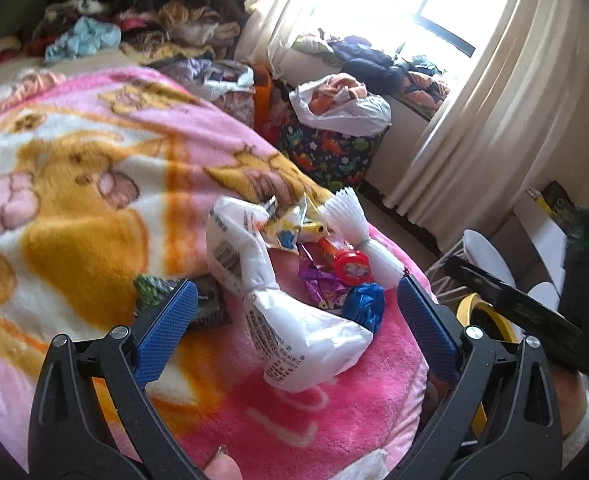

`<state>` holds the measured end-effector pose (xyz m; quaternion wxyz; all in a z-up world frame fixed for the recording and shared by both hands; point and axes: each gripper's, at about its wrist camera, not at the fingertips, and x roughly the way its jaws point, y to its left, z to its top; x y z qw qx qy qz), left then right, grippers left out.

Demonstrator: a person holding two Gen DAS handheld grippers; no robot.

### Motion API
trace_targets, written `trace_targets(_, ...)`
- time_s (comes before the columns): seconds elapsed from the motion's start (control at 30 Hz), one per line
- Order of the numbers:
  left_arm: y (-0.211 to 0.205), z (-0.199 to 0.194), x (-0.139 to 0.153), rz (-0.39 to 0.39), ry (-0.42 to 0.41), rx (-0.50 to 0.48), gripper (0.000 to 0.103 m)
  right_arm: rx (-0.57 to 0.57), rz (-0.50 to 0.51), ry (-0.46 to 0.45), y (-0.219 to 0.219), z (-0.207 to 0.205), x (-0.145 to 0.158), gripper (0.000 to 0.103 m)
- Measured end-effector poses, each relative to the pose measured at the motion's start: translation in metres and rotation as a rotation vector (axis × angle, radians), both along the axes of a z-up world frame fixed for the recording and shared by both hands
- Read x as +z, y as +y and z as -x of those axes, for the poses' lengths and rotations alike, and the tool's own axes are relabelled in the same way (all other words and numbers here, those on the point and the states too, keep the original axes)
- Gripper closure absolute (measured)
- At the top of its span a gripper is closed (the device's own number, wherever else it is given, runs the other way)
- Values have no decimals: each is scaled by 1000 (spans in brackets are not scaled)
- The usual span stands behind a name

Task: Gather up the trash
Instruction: 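Grasp the white plastic bag with the left tool while the right tool grasps another foam net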

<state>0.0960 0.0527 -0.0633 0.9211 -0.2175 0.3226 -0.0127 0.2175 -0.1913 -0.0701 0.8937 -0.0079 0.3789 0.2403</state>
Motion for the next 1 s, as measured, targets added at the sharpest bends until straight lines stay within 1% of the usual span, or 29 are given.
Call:
trace_targets(0.07, 4, -3, -7, 52, 21, -10, 12, 2, 39, 25, 9, -12, -9, 50)
trace_targets(0.17, 5, -7, -15, 78, 53, -16, 15, 12, 101, 45, 24, -28, -21, 51)
trace_targets(0.3, 5, -11, -25, 132, 87, -30, 17, 29, 221, 41, 45, -44, -37, 56)
trace_targets(0.37, 4, -14, -31, 159, 111, -32, 19, 28, 274, 49, 53, -52, -46, 57)
trace_targets(0.47, 0, -19, -35, 175, 131, -40, 20, 33, 327, 59, 60, -58, -59, 57)
trace_targets(0.5, -1, -21, -37, 182, 143, -42, 20, 34, 349, 58, 62, -59, -62, 59)
trace_targets(0.57, -3, -24, -39, 198, 162, -40, 20, 36, 361, 61, 63, -61, -66, 64)
trace_targets(0.6, -4, -25, -41, 202, 169, -40, 20, 33, 362, 58, 62, -61, -67, 69)
trace_targets(0.63, -6, -26, -42, 193, 179, -37, 20, 40, 345, 63, 60, -62, -67, 72)
trace_targets(0.67, -7, -26, -41, 186, 186, -35, 22, 44, 330, 68, 60, -63, -66, 80)
trace_targets(0.7, -9, -27, -43, 181, 194, -34, 24, 47, 304, 71, 58, -61, -63, 82)
trace_targets(0.73, -11, -28, -46, 174, 211, -35, 24, 51, 275, 75, 56, -60, -60, 83)
trace_targets(0.8, -13, -29, -48, 167, 224, -35, 32, 67, 175, 84, 46, -54, -49, 84)
trace_targets(0.83, -15, -28, -49, 166, 223, -40, 33, 75, 128, 86, 40, -49, -44, 84)
trace_targets(0.9, -16, -26, -49, 164, 224, -42, 39, 89, 70, 82, 32, -39, -35, 84)
trace_targets(0.93, -16, -24, -49, 166, 224, -44, 41, 91, 43, 86, 28, -35, -32, 84)
trace_targets(1.0, -14, -23, -49, 163, 229, -43, 48, 87, -13, 101, 19, -24, -28, 84)
